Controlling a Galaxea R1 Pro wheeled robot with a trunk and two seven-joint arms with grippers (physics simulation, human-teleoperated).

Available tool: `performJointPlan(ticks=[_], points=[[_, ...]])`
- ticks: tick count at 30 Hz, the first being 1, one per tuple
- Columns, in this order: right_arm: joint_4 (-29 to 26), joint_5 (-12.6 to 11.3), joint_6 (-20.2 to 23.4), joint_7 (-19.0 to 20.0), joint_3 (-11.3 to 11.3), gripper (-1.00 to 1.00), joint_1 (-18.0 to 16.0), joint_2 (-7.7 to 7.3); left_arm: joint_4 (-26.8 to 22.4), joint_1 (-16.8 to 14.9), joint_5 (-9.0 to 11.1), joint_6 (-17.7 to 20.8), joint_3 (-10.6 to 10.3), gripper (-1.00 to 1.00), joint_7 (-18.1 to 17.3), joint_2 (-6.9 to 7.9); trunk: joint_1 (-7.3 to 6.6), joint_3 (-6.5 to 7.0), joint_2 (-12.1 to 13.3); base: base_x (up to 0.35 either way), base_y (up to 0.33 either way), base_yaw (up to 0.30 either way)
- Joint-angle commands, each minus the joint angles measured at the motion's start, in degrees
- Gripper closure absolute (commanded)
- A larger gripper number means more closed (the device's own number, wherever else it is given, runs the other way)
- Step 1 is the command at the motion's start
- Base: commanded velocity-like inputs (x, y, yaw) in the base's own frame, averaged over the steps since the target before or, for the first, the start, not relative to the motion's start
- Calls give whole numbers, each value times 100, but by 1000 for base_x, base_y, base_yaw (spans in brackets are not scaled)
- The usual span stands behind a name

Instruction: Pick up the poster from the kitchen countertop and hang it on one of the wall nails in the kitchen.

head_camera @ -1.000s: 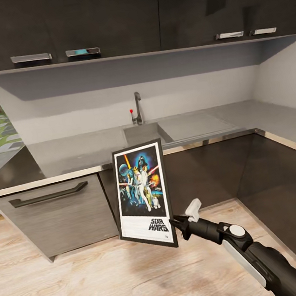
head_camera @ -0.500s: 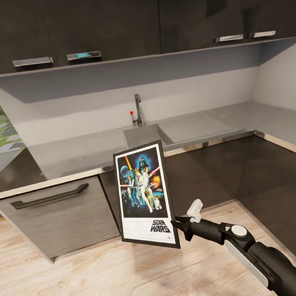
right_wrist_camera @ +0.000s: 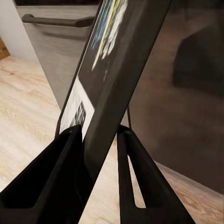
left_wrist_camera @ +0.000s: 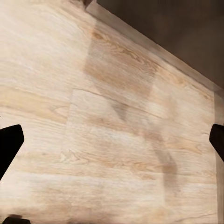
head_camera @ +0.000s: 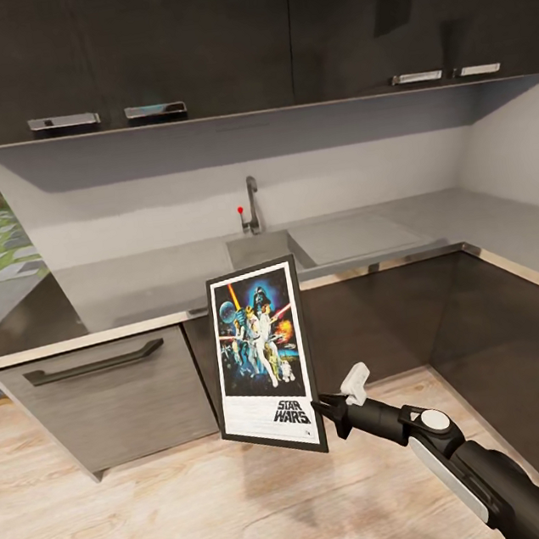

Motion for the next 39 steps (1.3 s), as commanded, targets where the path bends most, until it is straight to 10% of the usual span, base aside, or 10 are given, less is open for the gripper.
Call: performJointPlan(ticks=[1,4,12,39], points=[[-6,-66,54,6,9,100,-4,-4,-33,-4,25,117,-32,-100,6,-16,-23,13,38,0,0,0],[-6,-65,54,-2,6,100,-4,-4,-70,-4,14,203,-489,-100,56,-65,-89,67,158,0,0,0],[-6,-66,48,-6,5,100,-4,-4,-66,-4,4,190,-714,-100,64,-68,-264,210,479,0,0,0],[-6,-66,41,-16,5,100,-4,-4,-59,-4,3,185,-778,-100,64,-63,-857,695,1562,0,0,0]])
